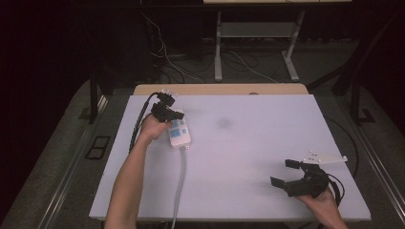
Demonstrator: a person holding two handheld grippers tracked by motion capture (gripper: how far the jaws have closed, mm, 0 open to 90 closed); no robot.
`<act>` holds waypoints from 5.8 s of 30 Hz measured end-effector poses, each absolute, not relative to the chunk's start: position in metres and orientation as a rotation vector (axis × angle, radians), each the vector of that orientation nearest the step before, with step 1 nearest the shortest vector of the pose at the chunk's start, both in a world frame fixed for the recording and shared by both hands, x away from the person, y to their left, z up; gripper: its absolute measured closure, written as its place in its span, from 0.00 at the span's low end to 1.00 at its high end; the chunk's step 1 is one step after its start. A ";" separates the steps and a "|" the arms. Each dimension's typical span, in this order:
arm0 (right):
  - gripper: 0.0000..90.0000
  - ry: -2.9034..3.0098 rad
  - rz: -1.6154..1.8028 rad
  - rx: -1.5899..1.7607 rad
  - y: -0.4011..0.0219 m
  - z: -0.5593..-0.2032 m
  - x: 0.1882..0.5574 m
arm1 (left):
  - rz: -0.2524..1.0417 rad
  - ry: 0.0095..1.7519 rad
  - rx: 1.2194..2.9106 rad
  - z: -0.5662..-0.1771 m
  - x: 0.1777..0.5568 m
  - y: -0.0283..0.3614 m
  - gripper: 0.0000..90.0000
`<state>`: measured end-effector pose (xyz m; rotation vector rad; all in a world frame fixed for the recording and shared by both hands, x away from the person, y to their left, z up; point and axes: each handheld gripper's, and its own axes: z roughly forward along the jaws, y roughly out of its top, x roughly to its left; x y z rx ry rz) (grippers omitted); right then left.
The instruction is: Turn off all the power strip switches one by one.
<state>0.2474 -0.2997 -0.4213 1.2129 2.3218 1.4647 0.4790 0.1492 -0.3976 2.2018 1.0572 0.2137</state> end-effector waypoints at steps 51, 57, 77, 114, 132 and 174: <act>0.01 2.324 1.466 1.202 -0.299 -0.421 0.247 | 0.130 1.171 2.068 -0.421 0.478 0.159 1.00; 0.01 2.319 1.468 1.204 -0.300 -0.421 0.247 | 0.138 1.175 2.071 -0.420 0.478 0.157 1.00; 0.01 2.308 1.482 1.222 -0.304 -0.421 0.249 | 0.175 1.209 2.060 -0.412 0.480 0.157 1.00; 0.01 2.307 1.474 1.232 -0.304 -0.422 0.250 | 0.242 1.216 2.039 -0.391 0.505 0.172 0.99; 0.01 2.314 1.471 1.230 -0.304 -0.422 0.250 | 0.214 1.252 2.007 -0.409 0.510 0.171 0.99; 0.01 2.285 1.476 1.230 -0.309 -0.419 0.248 | 0.179 1.297 2.000 -0.421 0.508 0.161 1.00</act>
